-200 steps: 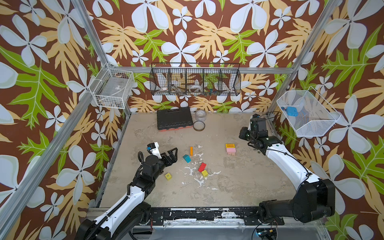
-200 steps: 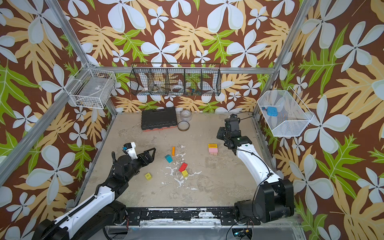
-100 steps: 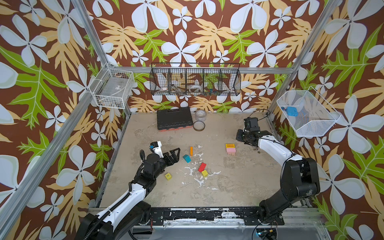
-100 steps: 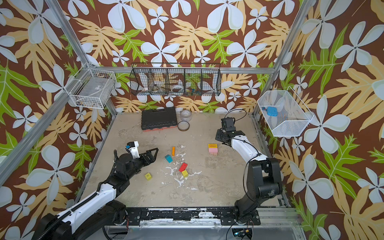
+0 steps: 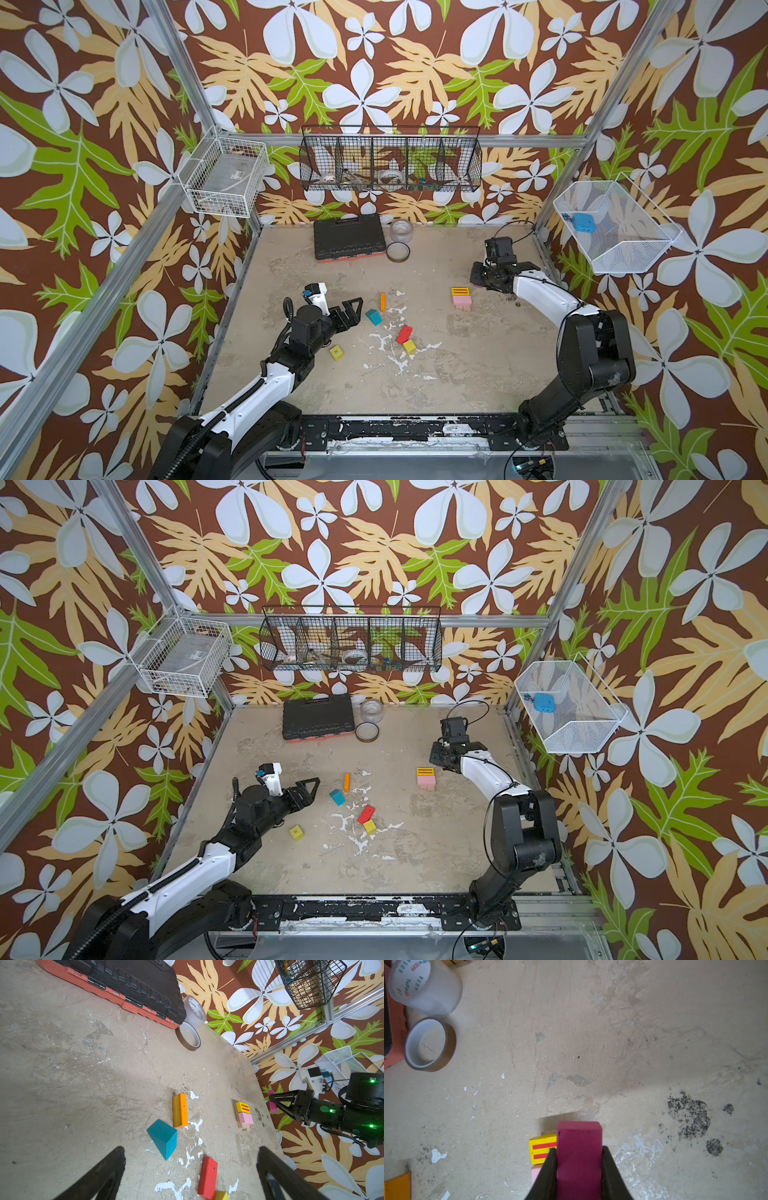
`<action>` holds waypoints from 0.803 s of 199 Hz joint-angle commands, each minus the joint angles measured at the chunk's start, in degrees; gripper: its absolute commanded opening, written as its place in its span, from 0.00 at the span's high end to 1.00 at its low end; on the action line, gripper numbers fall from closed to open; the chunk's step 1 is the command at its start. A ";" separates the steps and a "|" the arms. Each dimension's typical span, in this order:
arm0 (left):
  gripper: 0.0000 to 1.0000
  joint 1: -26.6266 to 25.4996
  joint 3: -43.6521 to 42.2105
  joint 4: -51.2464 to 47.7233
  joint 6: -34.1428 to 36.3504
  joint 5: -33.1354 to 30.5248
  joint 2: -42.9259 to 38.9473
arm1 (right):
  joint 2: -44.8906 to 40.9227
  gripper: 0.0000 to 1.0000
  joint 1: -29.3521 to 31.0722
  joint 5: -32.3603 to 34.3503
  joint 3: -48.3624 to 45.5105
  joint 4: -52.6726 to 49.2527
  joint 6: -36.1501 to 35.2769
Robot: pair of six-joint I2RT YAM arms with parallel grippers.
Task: Build the wood block tower
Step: 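Position the magenta block above the yellow striped block with the right gripper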
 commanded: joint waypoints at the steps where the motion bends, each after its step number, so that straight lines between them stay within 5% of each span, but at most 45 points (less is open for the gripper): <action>1: 0.00 0.01 0.86 0.36 1.83 -2.56 -0.04 | 1.02 1.00 0.13 4.15 -0.28 0.62 -0.95; 102: 0.00 0.01 0.63 -2.61 7.50 -11.27 -6.40 | 1.34 1.00 5.92 9.53 3.79 -2.65 -3.61; 160: 0.00 0.01 2.88 0.60 1.32 -8.46 -5.65 | -1.04 1.00 5.88 5.74 3.27 -2.22 -2.91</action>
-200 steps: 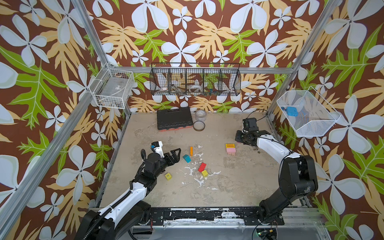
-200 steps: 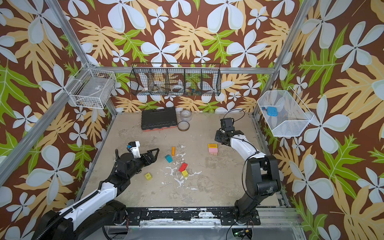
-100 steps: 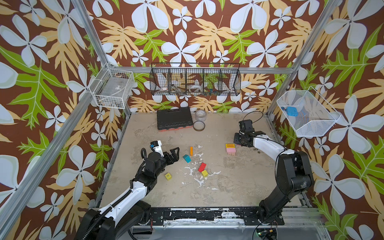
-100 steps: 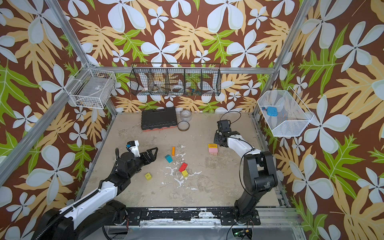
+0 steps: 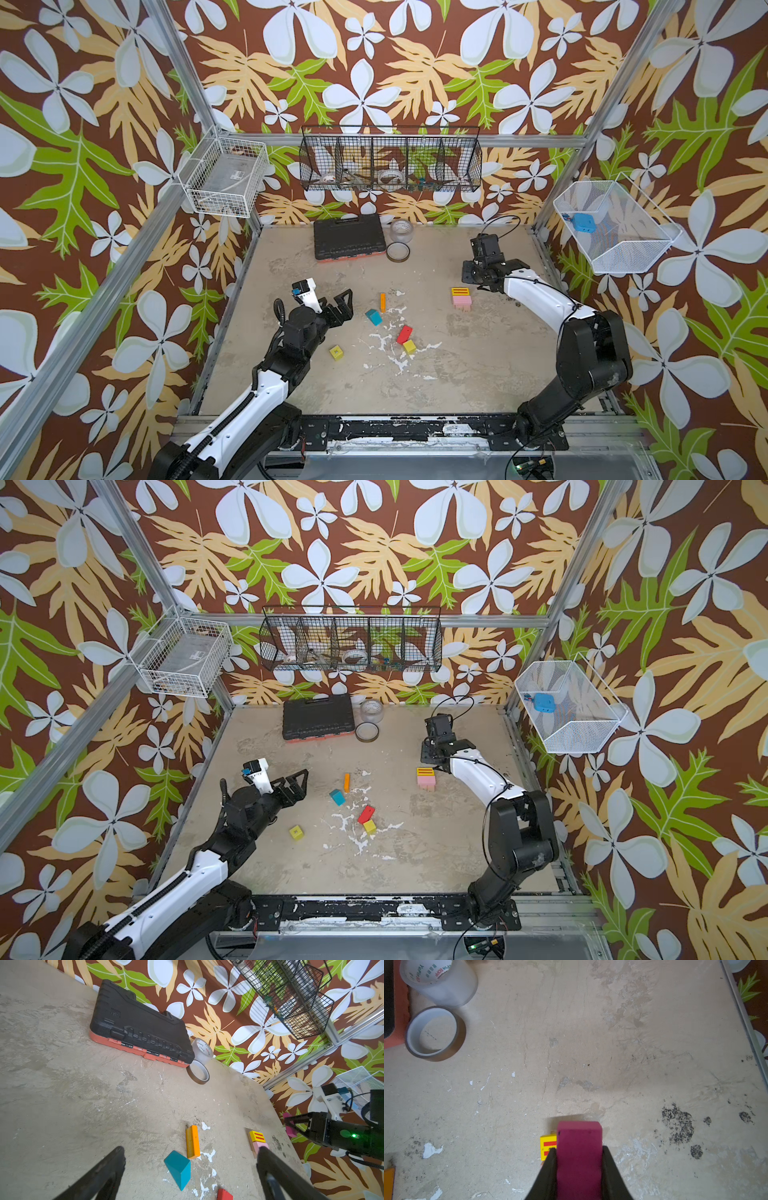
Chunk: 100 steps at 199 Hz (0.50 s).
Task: Build the wood block tower
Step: 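Position the magenta block above the yellow striped block with the right gripper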
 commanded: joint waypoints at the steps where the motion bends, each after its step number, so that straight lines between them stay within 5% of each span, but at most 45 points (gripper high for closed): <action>1: 0.00 0.01 1.29 2.92 -4.33 1.61 1.32 | -0.52 1.00 -0.06 -1.27 -0.28 -0.07 0.22; 100: 0.00 -0.17 3.06 8.86 -1.78 3.50 10.43 | 6.35 1.00 -0.01 -0.01 1.93 -1.50 -0.36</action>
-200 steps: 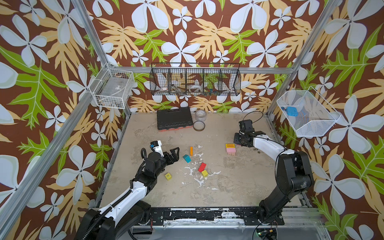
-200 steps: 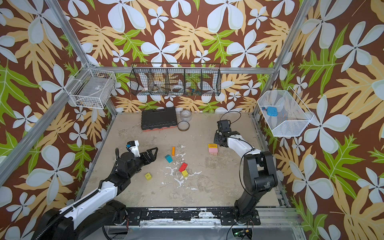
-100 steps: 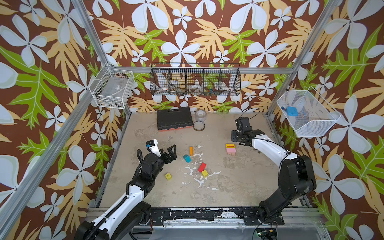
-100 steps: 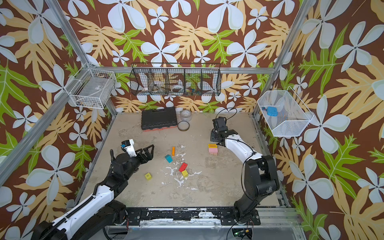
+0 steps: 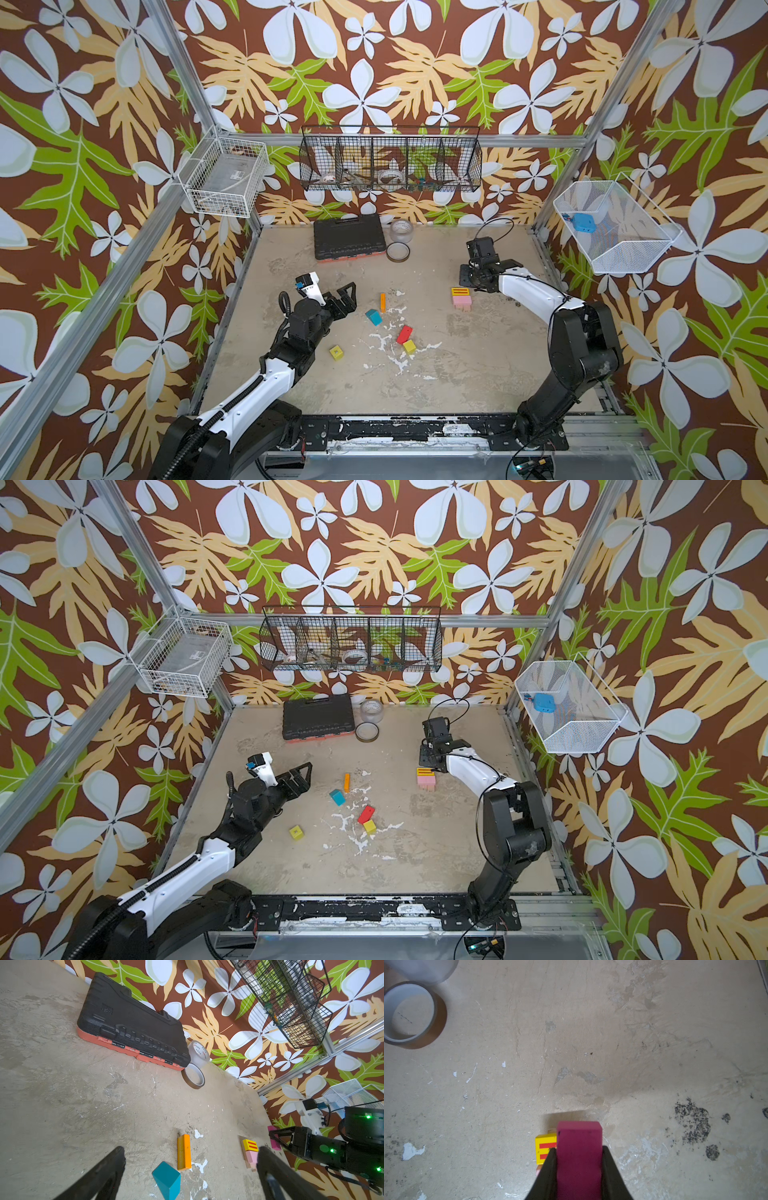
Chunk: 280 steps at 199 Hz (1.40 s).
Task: Build the wood block tower
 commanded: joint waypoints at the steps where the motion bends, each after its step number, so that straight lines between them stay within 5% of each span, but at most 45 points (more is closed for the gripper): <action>1: 0.00 -0.13 0.94 3.76 0.72 2.85 2.23 | 1.82 1.00 0.04 0.46 1.48 -1.41 -0.76; 52: 0.00 -0.13 3.55 2.83 -0.27 5.55 7.41 | 3.70 1.00 0.09 -3.67 2.14 -1.93 -0.56; 280: 0.00 -0.13 2.37 0.09 0.60 5.00 2.08 | 3.79 1.00 0.08 -3.47 -2.81 0.13 -0.91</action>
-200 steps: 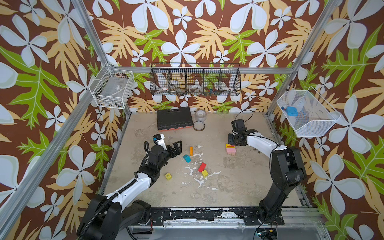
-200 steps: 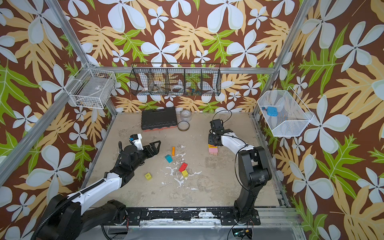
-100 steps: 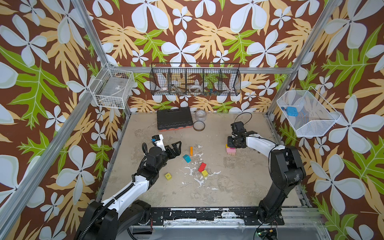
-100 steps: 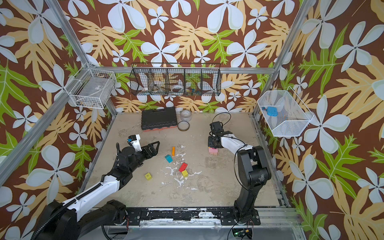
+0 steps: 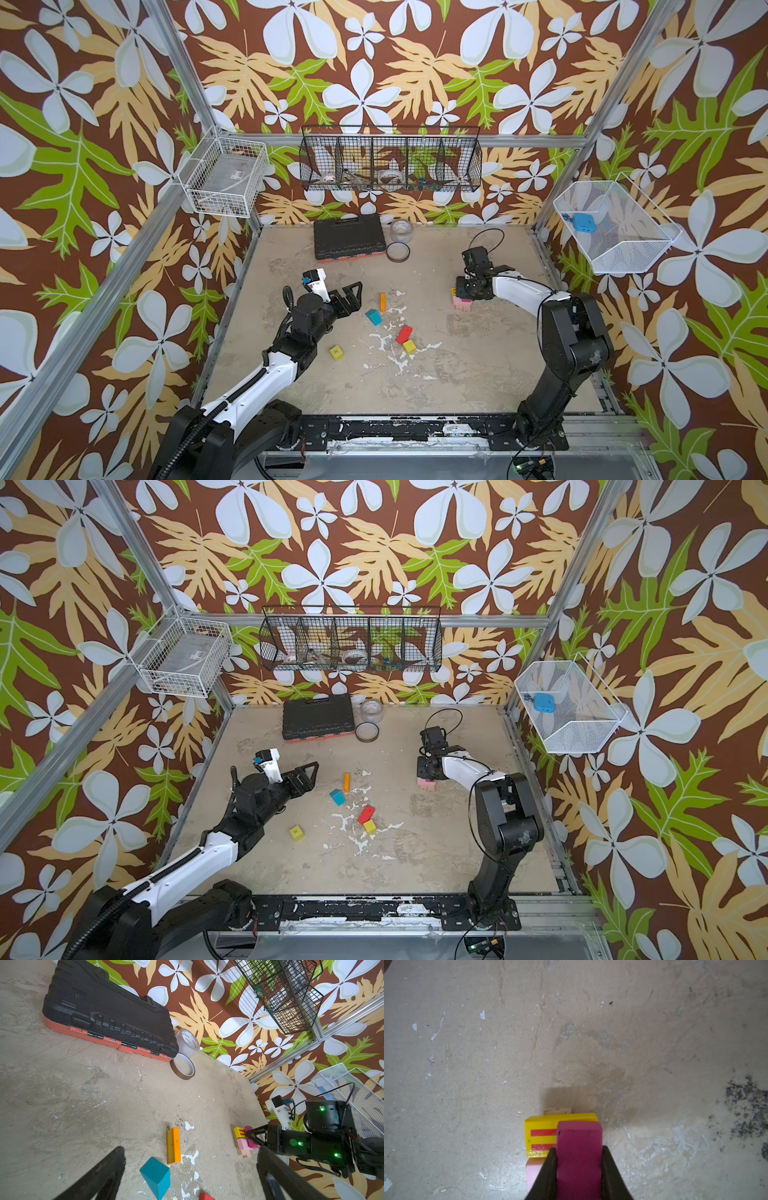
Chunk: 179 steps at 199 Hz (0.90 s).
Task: Build the wood block tower
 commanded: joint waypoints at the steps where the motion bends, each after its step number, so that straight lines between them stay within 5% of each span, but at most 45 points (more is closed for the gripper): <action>1: 0.00 -0.10 0.08 0.42 0.40 0.19 -0.08 | 0.10 1.00 0.09 1.03 0.55 0.00 -0.47; 56: 0.00 -0.10 0.16 0.58 0.44 0.17 0.55 | 0.07 0.95 0.01 0.52 0.76 -0.22 -0.47; 179: 0.00 -0.10 0.26 0.69 0.30 0.55 0.90 | 0.01 0.62 0.09 0.43 1.17 -1.05 -0.84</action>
